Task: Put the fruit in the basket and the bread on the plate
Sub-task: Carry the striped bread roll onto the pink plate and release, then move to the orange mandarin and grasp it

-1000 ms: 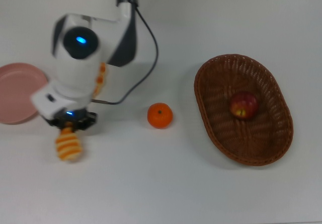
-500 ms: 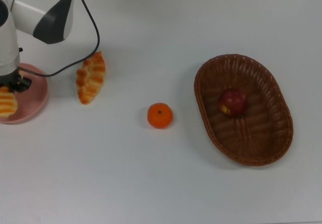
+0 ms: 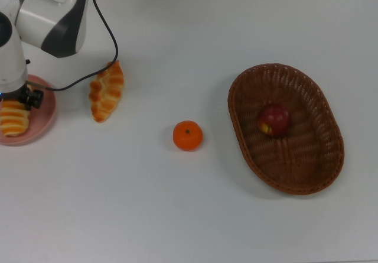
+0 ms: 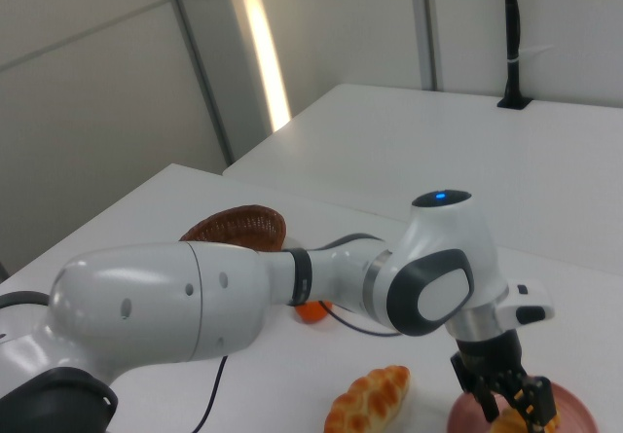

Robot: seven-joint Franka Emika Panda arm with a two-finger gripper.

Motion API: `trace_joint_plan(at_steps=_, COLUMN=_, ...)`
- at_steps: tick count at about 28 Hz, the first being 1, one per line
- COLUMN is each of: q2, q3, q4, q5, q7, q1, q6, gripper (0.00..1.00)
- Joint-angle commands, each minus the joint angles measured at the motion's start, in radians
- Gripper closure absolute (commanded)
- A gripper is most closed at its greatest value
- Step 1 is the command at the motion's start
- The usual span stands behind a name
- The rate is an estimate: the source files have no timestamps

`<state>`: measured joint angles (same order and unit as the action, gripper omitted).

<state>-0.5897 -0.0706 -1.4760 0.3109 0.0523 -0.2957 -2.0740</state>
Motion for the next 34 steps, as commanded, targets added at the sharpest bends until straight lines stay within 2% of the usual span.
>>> trace_joint_plan(at_steps=1, q2=0.067, q3=-0.003, q4=-0.004, q5=-0.111, q7=0.067, q1=0.013, q6=0.025, gripper=0.0)
trace_joint_plan(at_steps=4, q2=0.067, q3=-0.003, q4=0.01, q5=-0.153, q7=0.072, q1=0.033, q6=0.025, gripper=0.0)
trace_joint_plan(at_steps=8, q2=0.08, q3=0.0, q4=0.013, q5=-0.171, q7=0.07, q1=0.088, q6=0.037, gripper=0.0)
trace_joint_plan(at_steps=18, q2=0.087, q3=0.0, q4=0.013, q5=-0.277, q7=0.064, q1=0.311, q6=0.086, gripper=0.0)
trace_joint_plan(at_steps=19, q2=0.085, q3=0.0, q4=0.013, q5=-0.291, q7=0.064, q1=0.349, q6=0.084, gripper=0.0)
trace_joint_plan(at_steps=24, q2=0.082, q3=0.0, q4=0.005, q5=-0.289, q7=0.063, q1=0.441, q6=0.088, gripper=0.0)
trace_joint_plan(at_steps=34, q2=0.037, q3=0.0, q4=0.005, q5=-0.273, q7=0.011, q1=0.544, q6=0.054, gripper=0.0)
